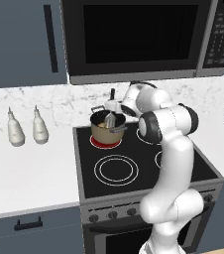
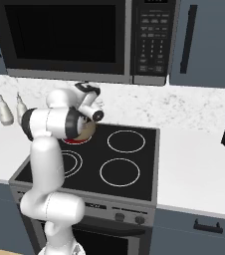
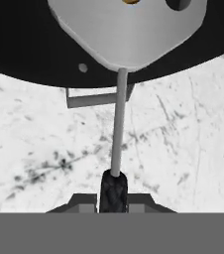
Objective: Put the mushroom and potato in the pot. Retrieve the spatula and lightly stir the vegetables in the pot.
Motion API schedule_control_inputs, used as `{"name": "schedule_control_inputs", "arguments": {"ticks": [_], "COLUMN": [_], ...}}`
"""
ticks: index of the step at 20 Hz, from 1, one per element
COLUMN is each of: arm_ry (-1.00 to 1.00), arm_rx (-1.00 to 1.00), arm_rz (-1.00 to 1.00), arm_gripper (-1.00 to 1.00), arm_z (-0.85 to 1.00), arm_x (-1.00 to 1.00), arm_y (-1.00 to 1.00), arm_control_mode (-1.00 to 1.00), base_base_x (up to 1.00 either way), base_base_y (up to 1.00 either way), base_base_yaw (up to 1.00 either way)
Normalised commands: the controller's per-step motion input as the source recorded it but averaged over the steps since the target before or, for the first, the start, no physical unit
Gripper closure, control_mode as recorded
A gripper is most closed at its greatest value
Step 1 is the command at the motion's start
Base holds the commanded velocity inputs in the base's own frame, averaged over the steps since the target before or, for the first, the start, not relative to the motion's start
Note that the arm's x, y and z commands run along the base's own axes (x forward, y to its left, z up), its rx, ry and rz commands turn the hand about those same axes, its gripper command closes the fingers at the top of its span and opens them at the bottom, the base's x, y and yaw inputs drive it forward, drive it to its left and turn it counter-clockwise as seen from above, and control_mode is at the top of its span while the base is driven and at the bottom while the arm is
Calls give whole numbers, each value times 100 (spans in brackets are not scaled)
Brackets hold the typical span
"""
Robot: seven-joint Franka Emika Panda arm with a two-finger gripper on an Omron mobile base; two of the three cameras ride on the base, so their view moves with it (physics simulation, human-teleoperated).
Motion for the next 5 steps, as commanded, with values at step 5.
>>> {"name": "schedule_control_inputs", "arguments": {"ticks": [5], "arm_ry": [-13], "arm_rx": [11], "arm_rz": [18], "arm_gripper": [100], "arm_z": [-2], "arm_x": [2], "arm_y": [12], "arm_control_mode": [-100], "base_base_x": [0], "base_base_y": [0], "base_base_yaw": [0]}}
